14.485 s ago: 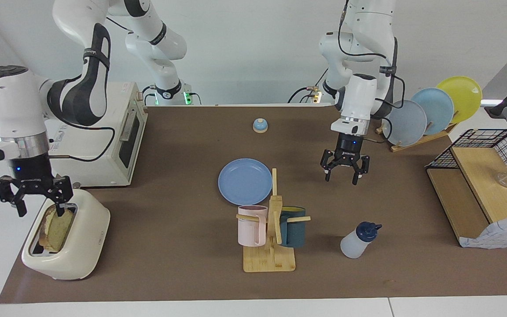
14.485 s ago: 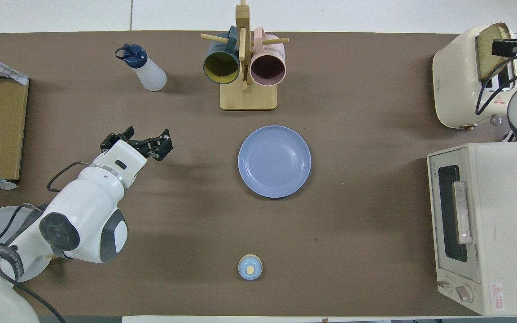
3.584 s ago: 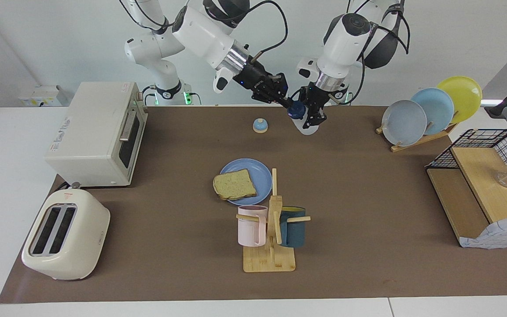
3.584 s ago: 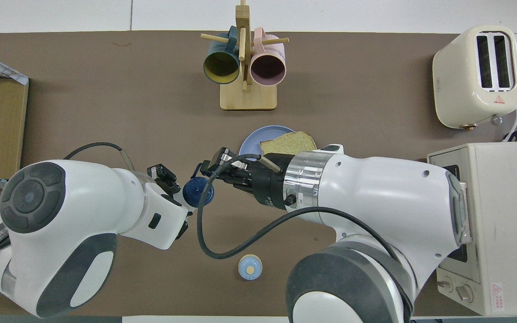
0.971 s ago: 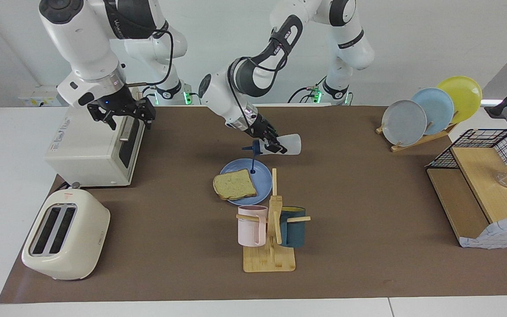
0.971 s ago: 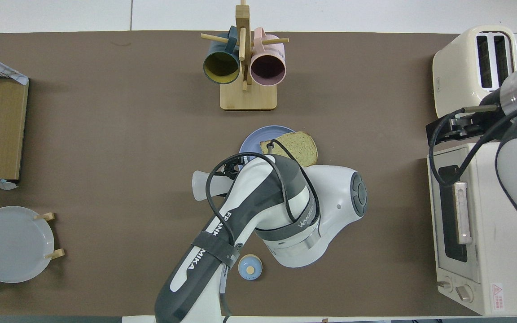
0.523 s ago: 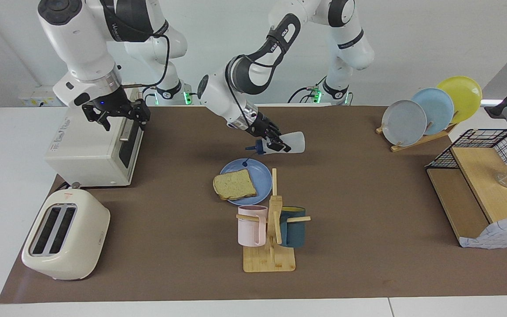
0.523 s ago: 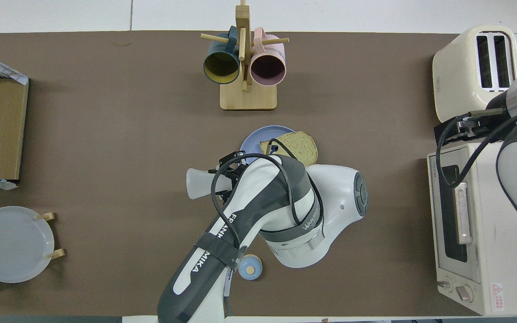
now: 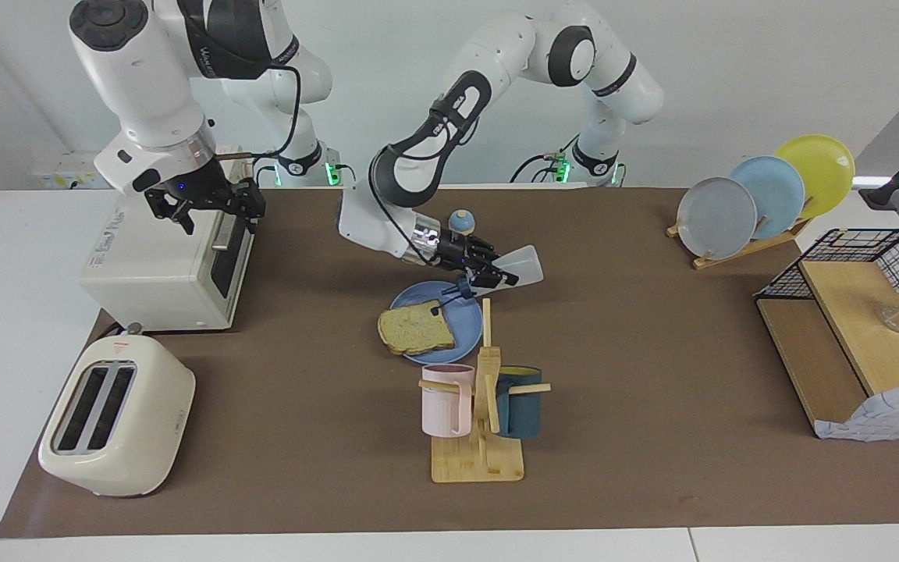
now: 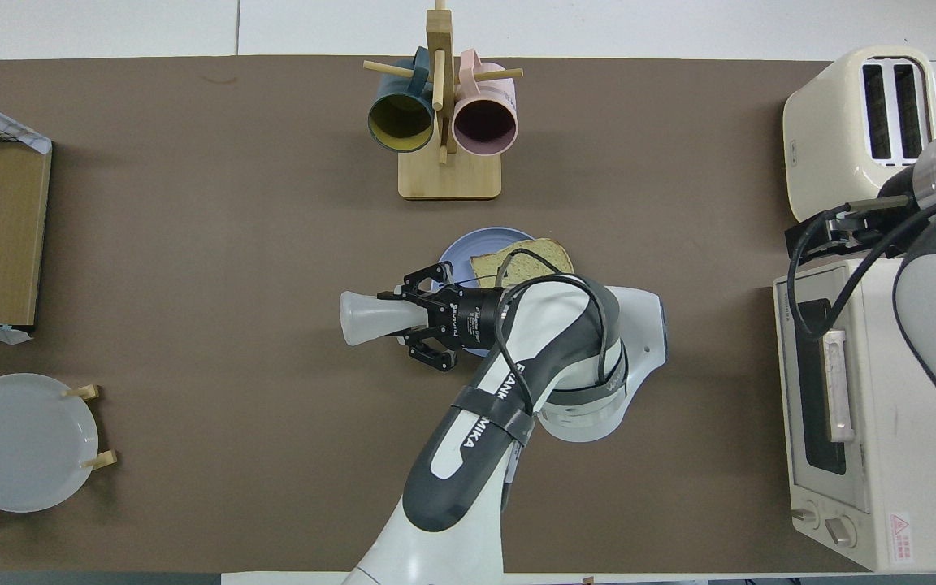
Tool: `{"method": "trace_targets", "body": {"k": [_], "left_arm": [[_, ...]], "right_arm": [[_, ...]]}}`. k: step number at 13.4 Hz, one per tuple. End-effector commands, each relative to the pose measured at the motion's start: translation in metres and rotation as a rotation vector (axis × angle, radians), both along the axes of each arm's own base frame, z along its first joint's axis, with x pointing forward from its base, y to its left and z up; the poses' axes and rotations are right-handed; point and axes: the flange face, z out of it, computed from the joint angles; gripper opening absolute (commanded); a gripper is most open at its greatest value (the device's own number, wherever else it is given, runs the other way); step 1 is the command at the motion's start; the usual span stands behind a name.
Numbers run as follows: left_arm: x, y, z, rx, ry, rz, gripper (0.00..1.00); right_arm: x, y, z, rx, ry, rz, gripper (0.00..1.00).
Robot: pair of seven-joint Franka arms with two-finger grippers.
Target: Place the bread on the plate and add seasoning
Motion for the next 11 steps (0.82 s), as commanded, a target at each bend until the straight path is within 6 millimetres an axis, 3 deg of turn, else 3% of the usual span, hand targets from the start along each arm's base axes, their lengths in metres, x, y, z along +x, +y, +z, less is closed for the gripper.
{"method": "trace_targets", "body": {"k": [1, 5, 8, 9, 11], "left_arm": [[0.002, -0.008, 0.012, 0.036, -0.049, 0.004, 0.0], [0.003, -0.013, 0.016, 0.046, -0.082, -0.033, 0.0], [0.017, -0.025, 0.025, 0.06, -0.171, -0.174, 0.0], [0.021, -0.03, 0.021, 0.091, -0.191, -0.23, 0.0], [0.023, -0.033, -0.006, 0.143, -0.193, -0.294, 0.0]], "right_arm": [[0.0, -0.005, 0.0, -0.01, -0.009, 0.025, 1.0], [0.0, -0.006, 0.002, -0.007, -0.015, 0.037, 1.0], [0.001, -0.016, 0.002, -0.005, -0.017, 0.048, 1.0], [0.001, -0.018, 0.002, -0.005, -0.019, 0.045, 1.0], [0.002, -0.019, 0.001, 0.009, -0.017, 0.04, 1.0]]}}
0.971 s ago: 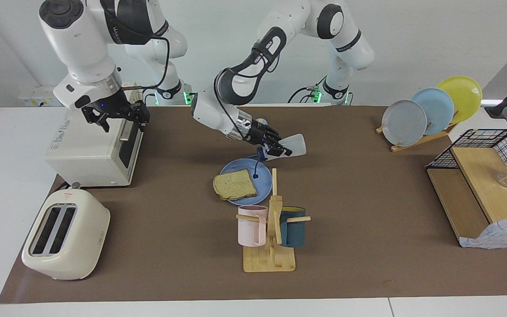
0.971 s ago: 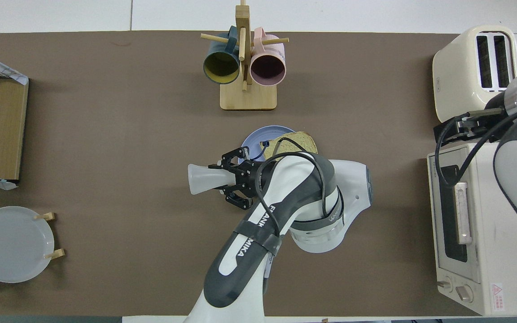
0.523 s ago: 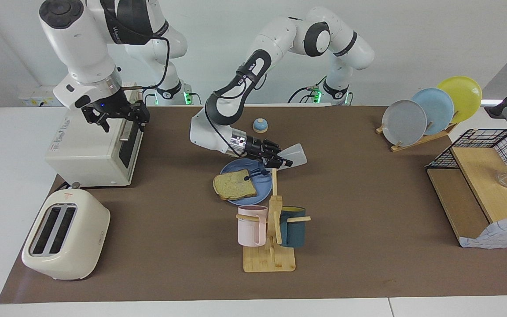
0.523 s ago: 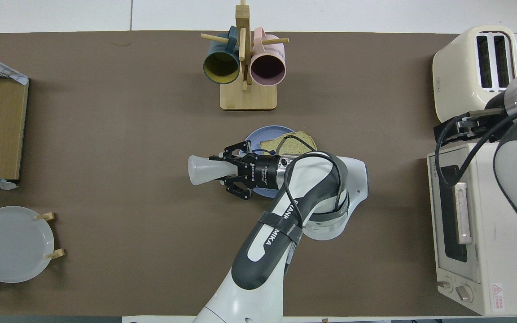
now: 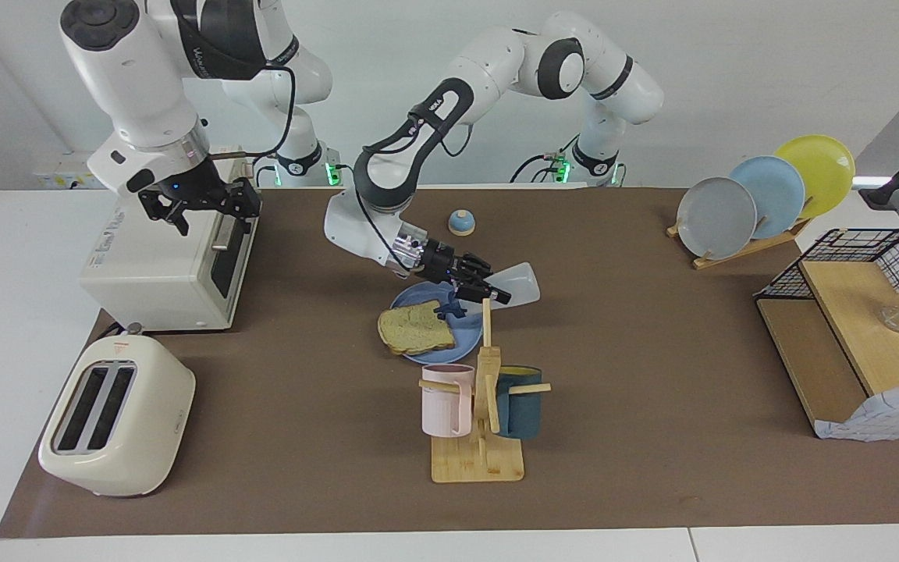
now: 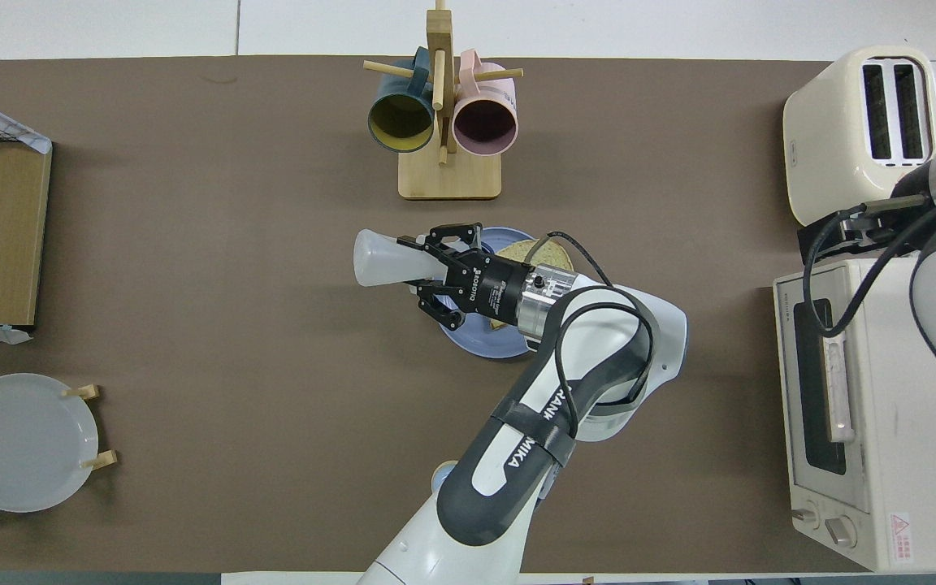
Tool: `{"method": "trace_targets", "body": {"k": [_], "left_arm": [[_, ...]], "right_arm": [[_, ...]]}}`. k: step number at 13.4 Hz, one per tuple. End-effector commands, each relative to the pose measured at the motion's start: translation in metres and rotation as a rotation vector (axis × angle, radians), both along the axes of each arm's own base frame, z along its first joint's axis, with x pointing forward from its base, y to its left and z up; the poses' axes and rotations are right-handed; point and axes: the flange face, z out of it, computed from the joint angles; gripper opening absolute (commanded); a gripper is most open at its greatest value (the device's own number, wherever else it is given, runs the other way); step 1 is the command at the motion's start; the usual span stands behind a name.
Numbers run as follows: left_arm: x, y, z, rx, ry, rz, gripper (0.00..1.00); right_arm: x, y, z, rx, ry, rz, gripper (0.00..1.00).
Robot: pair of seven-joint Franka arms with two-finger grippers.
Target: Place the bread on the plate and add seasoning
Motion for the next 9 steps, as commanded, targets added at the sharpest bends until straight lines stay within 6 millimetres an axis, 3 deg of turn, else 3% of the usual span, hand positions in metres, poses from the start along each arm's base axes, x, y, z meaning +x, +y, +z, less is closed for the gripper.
{"method": "trace_targets", "body": {"k": [1, 6, 9], "left_arm": [[0.001, -0.004, -0.028, 0.068, -0.008, -0.06, 0.0], [0.02, 0.016, -0.033, 0.083, -0.012, -0.04, 0.0], [0.006, 0.004, -0.031, 0.094, -0.014, -0.057, 0.0]], "right_arm": [[0.0, -0.006, 0.001, 0.005, -0.016, 0.02, 1.0], [0.0, -0.008, 0.001, 0.007, -0.016, 0.017, 1.0], [0.0, -0.008, 0.001, 0.007, -0.016, 0.017, 1.0]]}}
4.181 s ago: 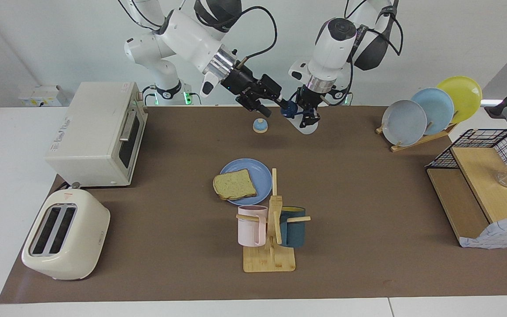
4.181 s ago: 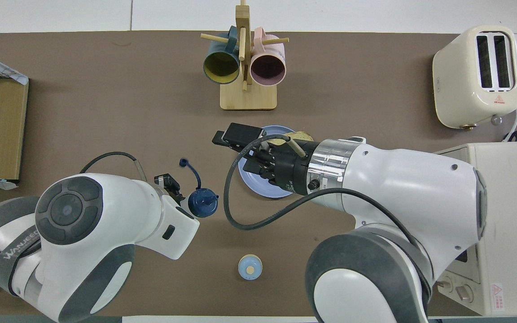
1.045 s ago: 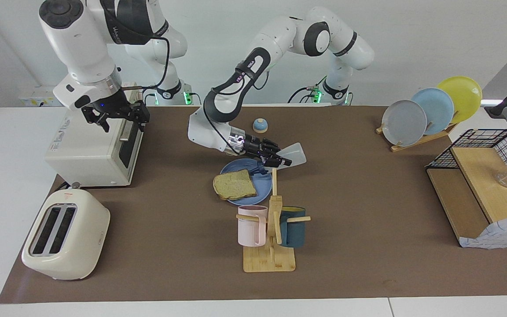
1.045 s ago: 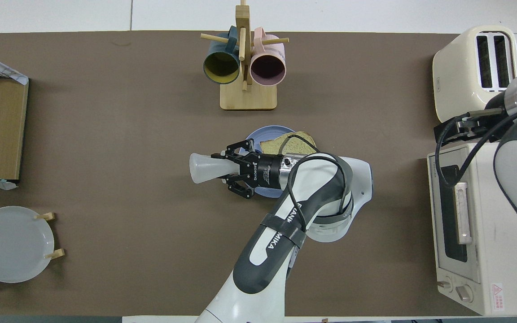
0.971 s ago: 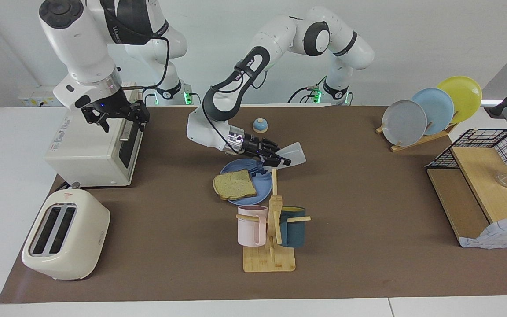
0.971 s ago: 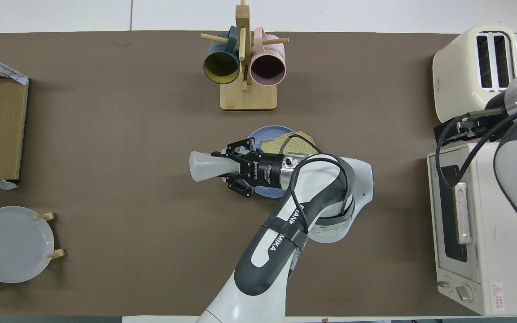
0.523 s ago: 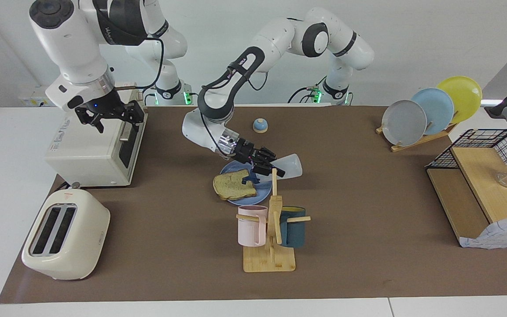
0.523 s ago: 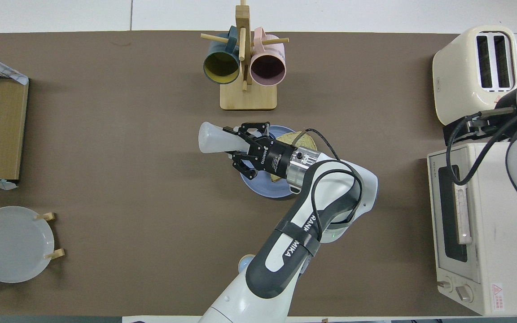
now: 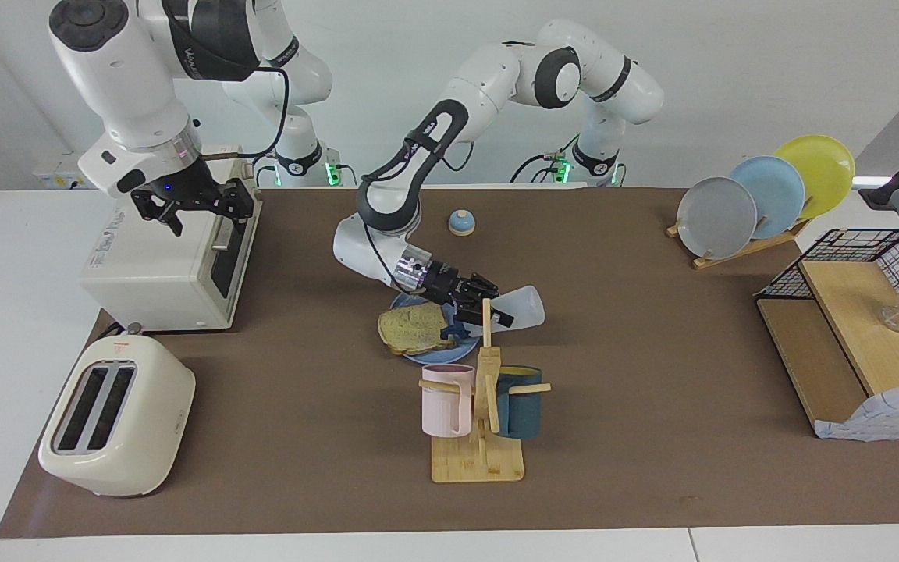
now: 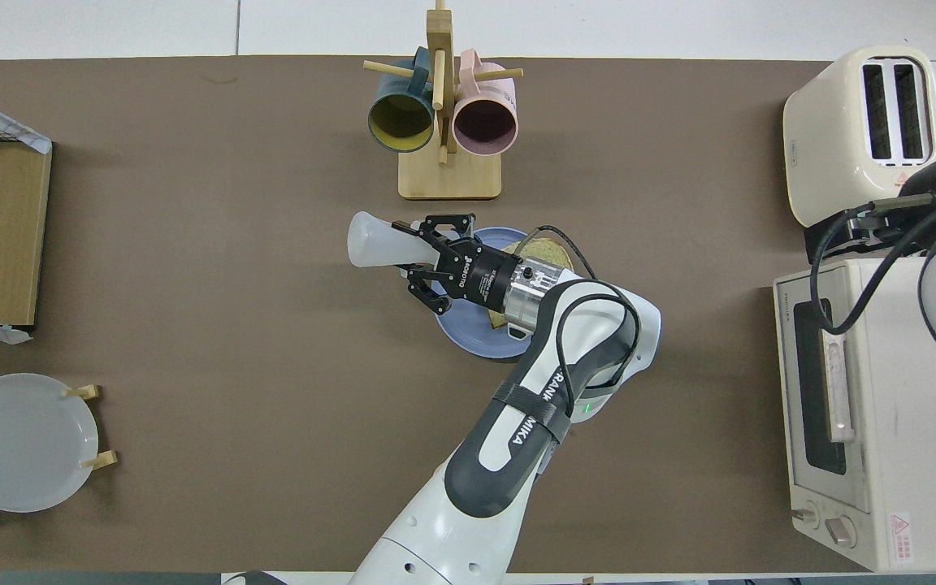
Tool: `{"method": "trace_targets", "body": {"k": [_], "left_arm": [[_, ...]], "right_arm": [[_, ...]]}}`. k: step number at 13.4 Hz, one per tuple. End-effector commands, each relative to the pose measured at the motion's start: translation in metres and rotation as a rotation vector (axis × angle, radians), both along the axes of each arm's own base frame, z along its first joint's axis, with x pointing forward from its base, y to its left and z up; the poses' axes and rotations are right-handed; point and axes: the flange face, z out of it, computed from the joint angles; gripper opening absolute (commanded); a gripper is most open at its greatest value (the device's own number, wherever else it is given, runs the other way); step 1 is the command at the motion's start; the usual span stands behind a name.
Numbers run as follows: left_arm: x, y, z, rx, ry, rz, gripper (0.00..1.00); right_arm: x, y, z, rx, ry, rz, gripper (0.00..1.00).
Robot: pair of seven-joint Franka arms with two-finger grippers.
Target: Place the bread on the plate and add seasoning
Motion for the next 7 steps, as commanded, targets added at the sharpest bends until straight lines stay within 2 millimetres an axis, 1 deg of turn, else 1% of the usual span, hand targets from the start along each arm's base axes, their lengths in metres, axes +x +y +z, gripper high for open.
{"method": "trace_targets", "body": {"k": [1, 3, 4, 5, 7], "left_arm": [[-0.024, -0.019, 0.004, 0.018, 0.0, -0.047, 0.0], [-0.035, -0.027, 0.007, 0.02, -0.001, -0.053, 0.0], [-0.037, -0.029, 0.006, 0.019, 0.0, -0.057, 0.0], [-0.037, -0.029, 0.006, 0.019, 0.0, -0.057, 0.0], [-0.026, -0.021, 0.005, 0.018, -0.001, -0.048, 0.0]], "right_arm": [[0.0, -0.004, 0.0, 0.007, -0.015, 0.025, 1.0], [0.0, -0.004, 0.0, 0.007, -0.014, 0.028, 1.0], [0.0, -0.005, 0.001, 0.007, -0.015, 0.027, 1.0], [0.0, -0.006, 0.001, 0.007, -0.015, 0.025, 1.0], [0.0, -0.005, 0.0, 0.007, -0.015, 0.027, 1.0]]}}
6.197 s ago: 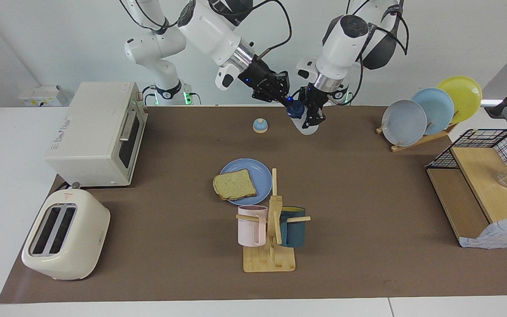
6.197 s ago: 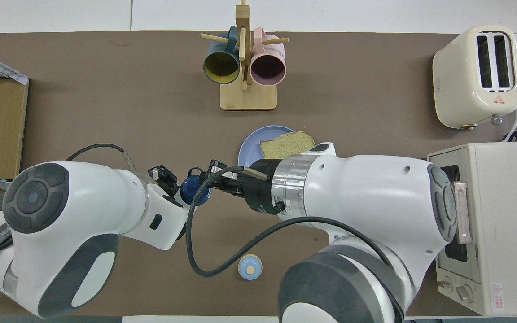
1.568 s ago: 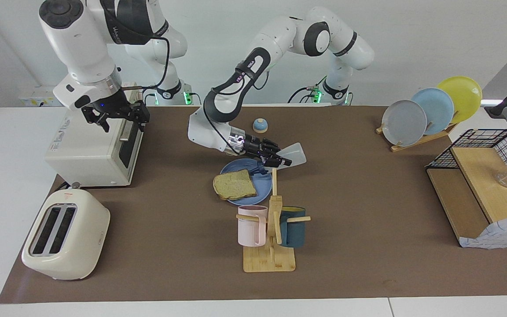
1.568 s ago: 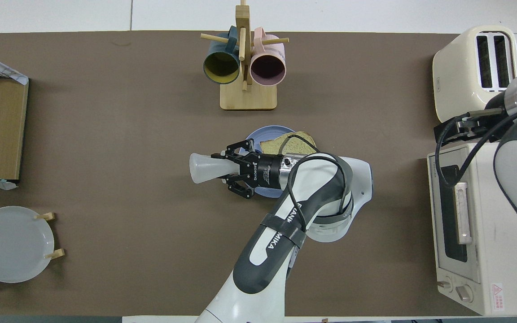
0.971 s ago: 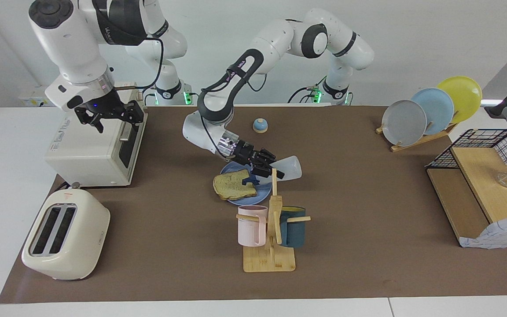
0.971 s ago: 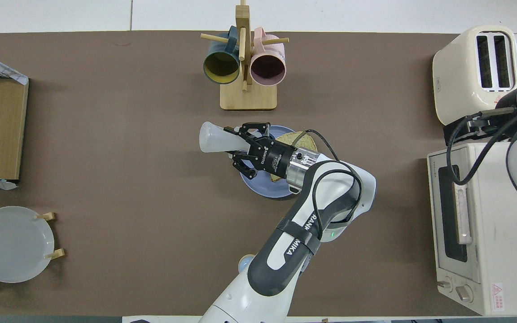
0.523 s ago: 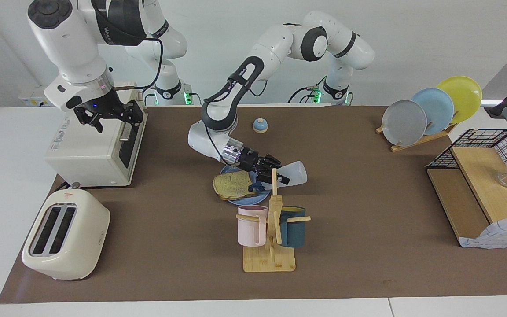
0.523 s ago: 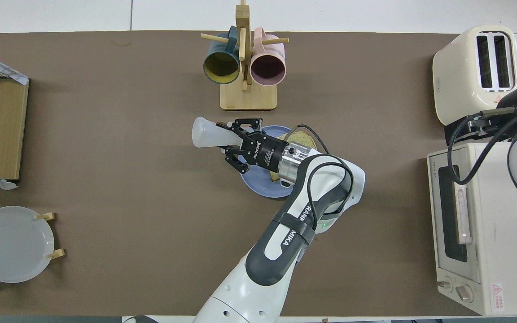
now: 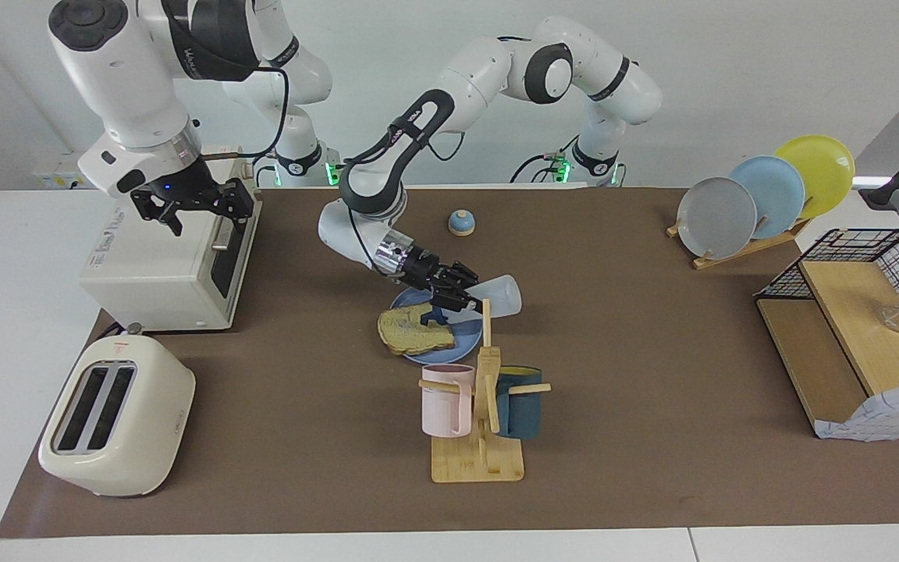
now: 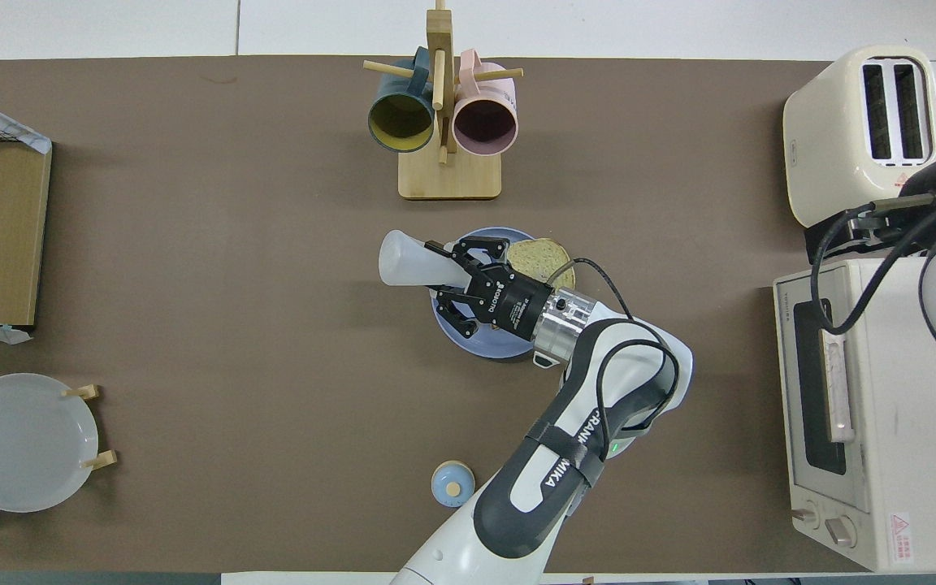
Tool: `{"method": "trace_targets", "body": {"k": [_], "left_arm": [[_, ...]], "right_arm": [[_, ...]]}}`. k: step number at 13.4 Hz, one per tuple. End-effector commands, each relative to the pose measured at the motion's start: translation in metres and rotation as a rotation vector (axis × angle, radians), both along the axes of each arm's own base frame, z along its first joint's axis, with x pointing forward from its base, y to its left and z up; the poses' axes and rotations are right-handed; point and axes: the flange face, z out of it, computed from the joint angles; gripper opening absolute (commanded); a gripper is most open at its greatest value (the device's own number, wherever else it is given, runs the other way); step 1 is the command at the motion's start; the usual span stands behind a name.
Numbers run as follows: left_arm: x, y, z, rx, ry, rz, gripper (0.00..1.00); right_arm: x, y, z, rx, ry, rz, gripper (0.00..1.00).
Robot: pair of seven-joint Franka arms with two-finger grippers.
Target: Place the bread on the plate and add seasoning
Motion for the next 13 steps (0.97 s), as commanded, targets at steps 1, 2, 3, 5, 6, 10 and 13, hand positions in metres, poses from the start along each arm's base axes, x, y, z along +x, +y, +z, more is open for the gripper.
{"method": "trace_targets", "body": {"k": [1, 2, 3, 5, 6, 10, 13], "left_arm": [[0.024, 0.021, 0.004, 0.013, -0.001, 0.023, 0.0], [0.035, 0.03, 0.002, 0.014, -0.001, 0.031, 0.0], [0.046, 0.042, -0.001, 0.017, 0.002, 0.045, 0.0], [0.058, 0.052, -0.001, 0.028, -0.006, 0.056, 0.0], [0.058, 0.052, -0.001, 0.029, -0.006, 0.057, 0.0], [0.023, 0.019, 0.004, 0.014, -0.004, 0.008, 0.0], [0.007, 0.009, 0.004, -0.011, 0.019, 0.008, 0.0]], "right_arm": [[0.0, -0.005, 0.0, 0.021, -0.015, 0.021, 1.0], [0.0, -0.005, 0.001, 0.03, -0.016, 0.017, 1.0], [0.0, -0.006, 0.0, 0.03, -0.015, 0.016, 1.0], [0.0, -0.007, 0.0, 0.031, -0.013, 0.014, 1.0], [0.0, -0.007, 0.0, 0.031, -0.013, 0.014, 1.0], [0.0, -0.007, 0.0, 0.031, -0.015, 0.014, 1.0], [0.0, -0.007, 0.0, 0.031, -0.015, 0.014, 1.0]]}}
